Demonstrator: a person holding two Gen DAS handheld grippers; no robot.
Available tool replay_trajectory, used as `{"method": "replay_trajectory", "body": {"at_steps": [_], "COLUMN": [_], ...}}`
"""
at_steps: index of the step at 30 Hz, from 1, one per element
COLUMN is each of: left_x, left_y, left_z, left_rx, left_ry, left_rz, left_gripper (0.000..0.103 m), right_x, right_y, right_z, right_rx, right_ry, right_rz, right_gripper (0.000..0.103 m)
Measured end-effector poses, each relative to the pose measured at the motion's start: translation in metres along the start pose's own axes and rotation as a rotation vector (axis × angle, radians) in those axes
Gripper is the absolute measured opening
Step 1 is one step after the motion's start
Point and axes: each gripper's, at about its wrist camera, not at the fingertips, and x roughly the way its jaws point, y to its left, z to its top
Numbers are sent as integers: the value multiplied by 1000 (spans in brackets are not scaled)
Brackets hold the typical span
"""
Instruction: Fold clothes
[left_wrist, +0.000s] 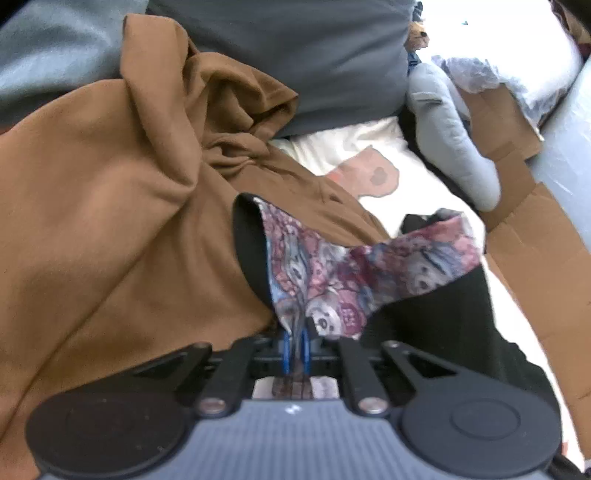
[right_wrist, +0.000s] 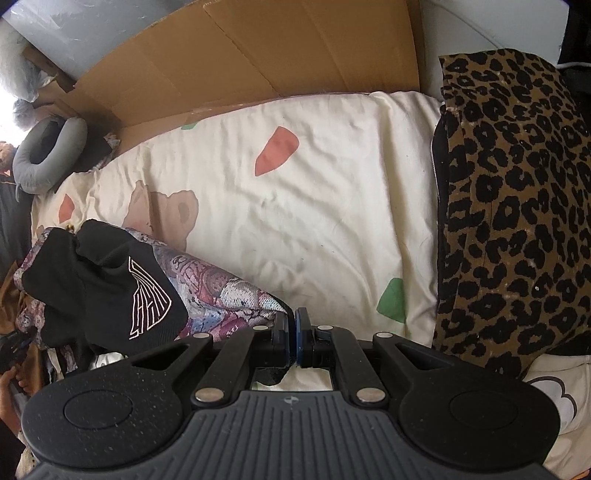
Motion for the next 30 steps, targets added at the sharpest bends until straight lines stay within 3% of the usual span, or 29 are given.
{"method": "replay_trajectory", "body": {"at_steps": [14, 22, 30], "left_x": [-116, -188, -231], "left_y": [-26, -33, -38], "left_z": [-11, -32, -62], "left_rx": [101, 121, 128], "left_ry": [-2, 49, 120], "left_rz": [-29, -51, -61], "left_gripper": [5, 5, 5], "right_x": [-41, -75, -118], "right_y": [-4, -31, -66], "right_z": [-21, -42, -64], "right_rx": [-20, 14, 66], "right_ry": [-25, -61, -110], "right_rz": [45, 39, 24], "right_gripper": [0, 0, 0]}}
